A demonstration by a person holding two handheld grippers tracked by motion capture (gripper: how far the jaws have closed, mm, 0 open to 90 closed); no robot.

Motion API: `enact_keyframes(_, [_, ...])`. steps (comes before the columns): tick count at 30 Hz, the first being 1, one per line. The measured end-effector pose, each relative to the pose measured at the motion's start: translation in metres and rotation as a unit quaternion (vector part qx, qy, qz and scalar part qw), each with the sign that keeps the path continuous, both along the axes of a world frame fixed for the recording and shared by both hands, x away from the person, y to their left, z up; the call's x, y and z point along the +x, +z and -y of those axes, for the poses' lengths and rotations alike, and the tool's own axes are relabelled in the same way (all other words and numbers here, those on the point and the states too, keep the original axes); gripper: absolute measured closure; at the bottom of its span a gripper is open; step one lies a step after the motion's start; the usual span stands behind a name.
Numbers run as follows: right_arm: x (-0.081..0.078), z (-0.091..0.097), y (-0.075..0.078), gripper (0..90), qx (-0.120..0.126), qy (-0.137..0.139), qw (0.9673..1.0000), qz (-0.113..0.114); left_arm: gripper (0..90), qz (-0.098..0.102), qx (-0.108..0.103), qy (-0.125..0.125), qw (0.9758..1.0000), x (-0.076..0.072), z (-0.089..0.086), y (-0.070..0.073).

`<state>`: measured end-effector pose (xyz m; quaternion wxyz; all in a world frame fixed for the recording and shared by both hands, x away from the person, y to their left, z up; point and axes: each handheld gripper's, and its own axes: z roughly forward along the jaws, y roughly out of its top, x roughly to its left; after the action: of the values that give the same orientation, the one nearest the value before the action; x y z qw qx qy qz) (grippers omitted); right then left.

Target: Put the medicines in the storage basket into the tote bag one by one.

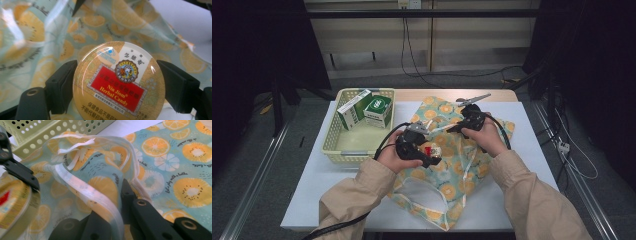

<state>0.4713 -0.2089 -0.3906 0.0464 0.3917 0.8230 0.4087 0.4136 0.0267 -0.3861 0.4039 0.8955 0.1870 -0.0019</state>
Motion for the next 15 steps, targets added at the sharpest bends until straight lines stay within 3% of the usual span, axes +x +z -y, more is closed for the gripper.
enact_keyframes(4, [0.0, 0.001, 0.001, 88.7, 0.002, 0.0, 1.0, 0.002, 20.5, 0.0, 0.002, 0.0, 1.0, 0.001, 0.004, -0.006])
enact_keyframes(5, [-0.001, 0.001, 0.002, 88.7, 0.003, -0.001, 1.0, 0.002, 20.4, 0.004, 0.012, 0.006, 0.9999, 0.001, 0.005, -0.007])
enact_keyframes(7, [-0.001, 0.002, 0.002, 88.7, 0.002, -0.001, 1.0, 0.003, 20.4, -0.002, 0.002, 0.003, 1.0, 0.002, 0.007, -0.011])
enact_keyframes(10, [-0.001, 0.002, 0.002, 88.7, 0.001, 0.0, 1.0, 0.002, 20.5, 0.003, 0.012, 0.018, 0.9998, 0.004, 0.009, -0.016])
enact_keyframes(11, [-0.002, 0.002, 0.003, 88.7, 0.001, 0.0, 1.0, 0.003, 20.4, -0.003, 0.003, 0.013, 0.9999, 0.006, 0.009, -0.018])
enact_keyframes(15, [-0.003, 0.001, 0.004, 88.7, 0.003, 0.002, 1.0, 0.003, 20.4, 0.0, 0.003, 0.03, 0.9995, 0.012, 0.012, -0.023])
